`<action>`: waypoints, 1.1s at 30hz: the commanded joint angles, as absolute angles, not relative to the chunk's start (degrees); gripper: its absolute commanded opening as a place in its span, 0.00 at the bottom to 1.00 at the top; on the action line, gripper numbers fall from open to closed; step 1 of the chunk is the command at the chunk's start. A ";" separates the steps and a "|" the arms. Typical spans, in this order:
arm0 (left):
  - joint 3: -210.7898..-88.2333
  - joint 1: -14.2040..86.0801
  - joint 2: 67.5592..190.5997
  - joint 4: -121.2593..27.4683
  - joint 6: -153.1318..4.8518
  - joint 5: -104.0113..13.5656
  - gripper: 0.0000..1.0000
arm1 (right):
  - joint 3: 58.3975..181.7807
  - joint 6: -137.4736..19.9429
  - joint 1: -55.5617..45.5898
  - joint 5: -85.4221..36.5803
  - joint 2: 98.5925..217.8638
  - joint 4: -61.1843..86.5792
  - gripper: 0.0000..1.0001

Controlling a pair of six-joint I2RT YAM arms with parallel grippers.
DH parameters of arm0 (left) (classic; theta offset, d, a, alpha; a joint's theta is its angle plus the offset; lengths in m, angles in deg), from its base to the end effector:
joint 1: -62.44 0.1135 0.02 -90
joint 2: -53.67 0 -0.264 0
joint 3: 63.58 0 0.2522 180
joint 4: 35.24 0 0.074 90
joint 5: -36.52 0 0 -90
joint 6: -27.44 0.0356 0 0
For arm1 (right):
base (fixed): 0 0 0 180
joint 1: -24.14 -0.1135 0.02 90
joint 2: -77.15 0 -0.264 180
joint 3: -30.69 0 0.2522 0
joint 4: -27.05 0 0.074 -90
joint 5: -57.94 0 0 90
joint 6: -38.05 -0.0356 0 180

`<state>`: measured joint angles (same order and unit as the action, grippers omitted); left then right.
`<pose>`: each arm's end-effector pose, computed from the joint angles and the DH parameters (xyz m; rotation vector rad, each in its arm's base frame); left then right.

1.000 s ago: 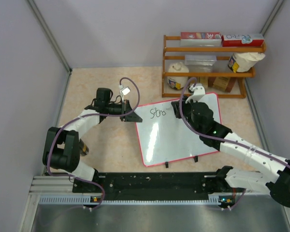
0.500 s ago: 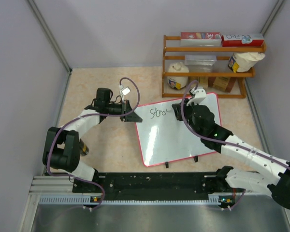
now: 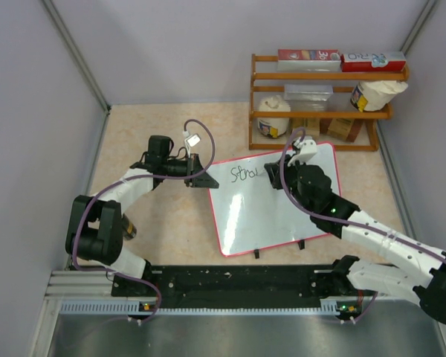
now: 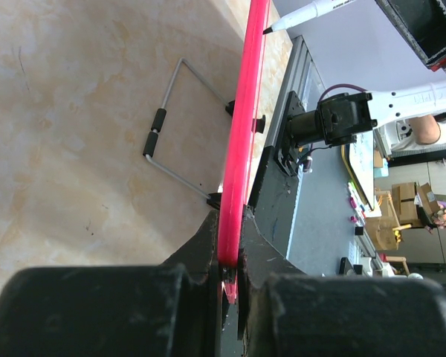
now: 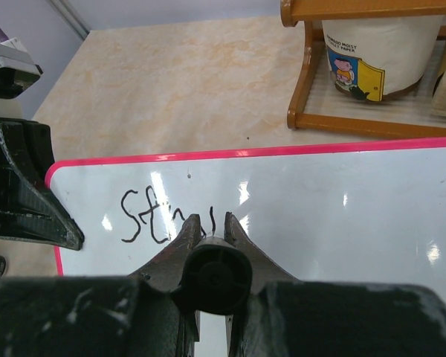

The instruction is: Write a sentence on the whiteboard

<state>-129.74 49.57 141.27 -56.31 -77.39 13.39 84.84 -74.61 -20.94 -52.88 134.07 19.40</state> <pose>0.2935 -0.1006 0.2256 0.5819 2.1392 -1.5890 0.1737 0.1563 0.3031 -0.0776 1.7707 0.5460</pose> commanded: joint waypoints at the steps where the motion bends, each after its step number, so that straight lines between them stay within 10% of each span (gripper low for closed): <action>1: -128.14 47.32 141.48 -57.70 -69.86 5.67 0.00 | 84.53 -74.01 -20.33 -53.24 133.92 18.83 0.00; 33: -128.06 47.14 141.12 -57.88 -69.86 5.49 0.00 | 89.54 -72.61 -18.93 -57.46 136.56 19.97 0.00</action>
<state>-129.72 49.51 141.27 -56.31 -77.39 13.37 86.96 -74.02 -19.91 -55.13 135.82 19.88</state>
